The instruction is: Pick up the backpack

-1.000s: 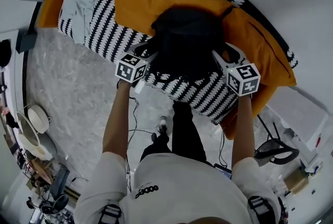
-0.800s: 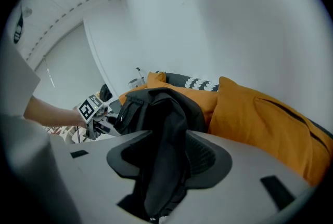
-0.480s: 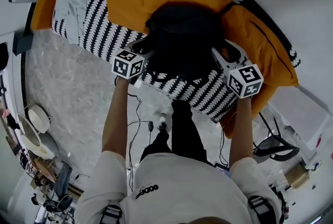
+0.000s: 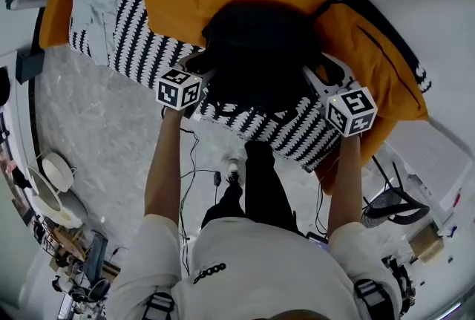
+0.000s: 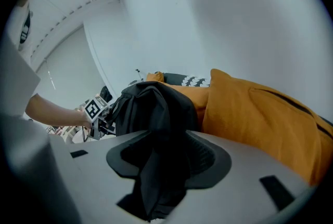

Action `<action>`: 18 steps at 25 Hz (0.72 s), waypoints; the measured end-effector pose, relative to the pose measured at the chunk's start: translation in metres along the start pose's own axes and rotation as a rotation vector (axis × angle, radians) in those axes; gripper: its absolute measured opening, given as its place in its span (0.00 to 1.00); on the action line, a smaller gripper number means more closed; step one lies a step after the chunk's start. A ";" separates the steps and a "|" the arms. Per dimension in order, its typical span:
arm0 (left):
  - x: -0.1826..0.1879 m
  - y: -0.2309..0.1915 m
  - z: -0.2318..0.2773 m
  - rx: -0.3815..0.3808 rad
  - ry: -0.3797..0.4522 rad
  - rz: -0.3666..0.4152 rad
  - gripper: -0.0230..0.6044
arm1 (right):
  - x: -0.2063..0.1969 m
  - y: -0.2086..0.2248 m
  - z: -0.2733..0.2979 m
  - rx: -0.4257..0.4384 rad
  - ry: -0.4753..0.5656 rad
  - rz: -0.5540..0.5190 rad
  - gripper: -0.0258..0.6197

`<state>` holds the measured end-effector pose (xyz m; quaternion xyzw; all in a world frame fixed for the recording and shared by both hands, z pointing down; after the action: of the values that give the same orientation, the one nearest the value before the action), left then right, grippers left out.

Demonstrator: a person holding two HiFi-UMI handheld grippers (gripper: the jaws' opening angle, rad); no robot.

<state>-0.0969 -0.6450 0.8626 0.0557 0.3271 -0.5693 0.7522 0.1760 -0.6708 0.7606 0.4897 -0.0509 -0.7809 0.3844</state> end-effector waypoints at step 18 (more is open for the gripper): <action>0.000 0.006 0.012 0.066 0.044 -0.014 0.29 | -0.010 -0.003 0.030 0.038 0.010 0.067 0.27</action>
<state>-0.0867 -0.6482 0.8703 0.0906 0.3249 -0.5838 0.7385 0.1521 -0.6714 0.7818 0.4990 -0.0800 -0.7640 0.4011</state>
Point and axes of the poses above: the fingertips, and each gripper's own axes: z forward along the fingers, y to its right, x out of its top, the point moved 4 cm from there along -z, backward along the fingers, and after that the axes turned 15 degrees about x, right-handed, at the moved point
